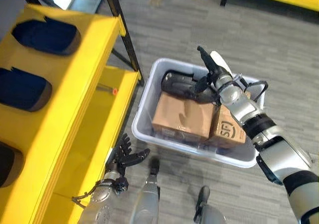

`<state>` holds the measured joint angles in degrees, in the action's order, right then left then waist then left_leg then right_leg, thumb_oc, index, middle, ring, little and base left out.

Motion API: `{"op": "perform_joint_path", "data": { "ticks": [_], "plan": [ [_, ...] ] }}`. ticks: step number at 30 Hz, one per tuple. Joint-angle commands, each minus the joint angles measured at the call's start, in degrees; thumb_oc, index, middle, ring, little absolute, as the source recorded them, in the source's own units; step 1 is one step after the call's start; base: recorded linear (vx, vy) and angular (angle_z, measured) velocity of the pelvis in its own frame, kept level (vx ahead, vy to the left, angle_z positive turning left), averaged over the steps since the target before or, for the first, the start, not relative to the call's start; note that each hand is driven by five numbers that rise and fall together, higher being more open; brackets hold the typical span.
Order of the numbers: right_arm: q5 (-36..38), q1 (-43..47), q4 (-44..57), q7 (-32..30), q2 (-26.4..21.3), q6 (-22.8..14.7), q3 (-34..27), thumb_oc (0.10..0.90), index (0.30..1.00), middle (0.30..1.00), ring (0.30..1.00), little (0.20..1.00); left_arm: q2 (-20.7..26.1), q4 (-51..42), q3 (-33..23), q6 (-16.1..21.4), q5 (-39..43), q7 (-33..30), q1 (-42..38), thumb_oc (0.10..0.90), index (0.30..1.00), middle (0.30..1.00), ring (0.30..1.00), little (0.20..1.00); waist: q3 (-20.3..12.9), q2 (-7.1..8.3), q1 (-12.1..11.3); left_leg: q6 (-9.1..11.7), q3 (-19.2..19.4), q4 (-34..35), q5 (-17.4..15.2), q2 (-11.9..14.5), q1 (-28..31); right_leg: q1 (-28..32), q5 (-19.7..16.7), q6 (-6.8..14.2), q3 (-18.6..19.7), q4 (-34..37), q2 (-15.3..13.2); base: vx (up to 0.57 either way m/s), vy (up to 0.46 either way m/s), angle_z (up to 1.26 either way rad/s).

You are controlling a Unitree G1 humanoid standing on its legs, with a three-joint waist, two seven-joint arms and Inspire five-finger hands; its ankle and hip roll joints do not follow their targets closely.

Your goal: Move parts from the plastic box to the shelf.

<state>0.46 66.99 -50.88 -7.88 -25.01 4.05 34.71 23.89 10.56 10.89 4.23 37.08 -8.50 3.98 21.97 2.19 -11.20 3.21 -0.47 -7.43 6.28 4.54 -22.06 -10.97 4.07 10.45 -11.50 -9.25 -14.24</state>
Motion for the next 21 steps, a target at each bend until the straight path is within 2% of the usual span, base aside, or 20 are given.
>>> {"op": "perform_joint_path", "data": {
  "ticks": [1, 4, 12, 21],
  "plan": [
    [-0.3, 8.8, 0.2, -3.0, -0.6, -3.6, -0.1, 0.900, 1.000, 1.000, 1.000, 1.000, 3.2, -6.8, -1.4, 5.9, 1.3, -0.4, 0.0, 0.900, 1.000, 1.000, 1.000, 1.000, -1.8, 2.45, -0.4, 0.7, -2.8, -10.3, -9.5, 2.8, -2.5, 2.4, -0.4, -0.2, -1.0, -1.6, -2.1, -0.03, 0.031, 0.14],
    [-0.5, 11.6, -3.0, -3.2, 0.8, -3.2, 1.7, 0.900, 1.000, 1.000, 1.000, 1.000, 3.1, -6.3, -0.3, 5.9, 1.2, -1.0, -1.9, 0.900, 1.000, 1.000, 1.000, 1.000, -0.2, 2.44, -0.6, 0.4, -3.1, -13.5, -11.3, 2.8, -4.2, 0.6, 1.5, -0.7, -0.2, -4.8, -1.9, -0.01, 0.021, 0.12],
    [0.1, 15.7, -9.3, -4.5, 2.5, -3.1, 3.4, 0.900, 1.000, 1.000, 1.000, 1.000, 3.5, -6.2, 1.5, 6.4, 1.5, -2.4, -4.9, 0.900, 1.000, 1.000, 1.000, 1.000, 1.6, 2.53, -1.3, -0.4, -4.9, -18.0, -13.2, 2.1, -8.3, -1.6, 2.6, -0.9, -0.3, -7.7, -1.8, 0.00, 0.001, 0.04],
    [-0.5, 18.6, -12.2, -4.8, 0.8, -3.0, 5.9, 0.900, 1.000, 1.000, 1.000, 1.000, 3.6, -6.4, 2.7, 7.0, 1.9, -3.3, -7.3, 0.900, 1.000, 1.000, 1.000, 1.000, 2.3, 2.76, -2.2, -0.9, -5.9, -19.1, -13.7, 0.9, -10.9, -1.9, 2.6, -0.9, -1.0, -6.9, -1.8, 0.02, 0.004, 0.08]
  ]
}}
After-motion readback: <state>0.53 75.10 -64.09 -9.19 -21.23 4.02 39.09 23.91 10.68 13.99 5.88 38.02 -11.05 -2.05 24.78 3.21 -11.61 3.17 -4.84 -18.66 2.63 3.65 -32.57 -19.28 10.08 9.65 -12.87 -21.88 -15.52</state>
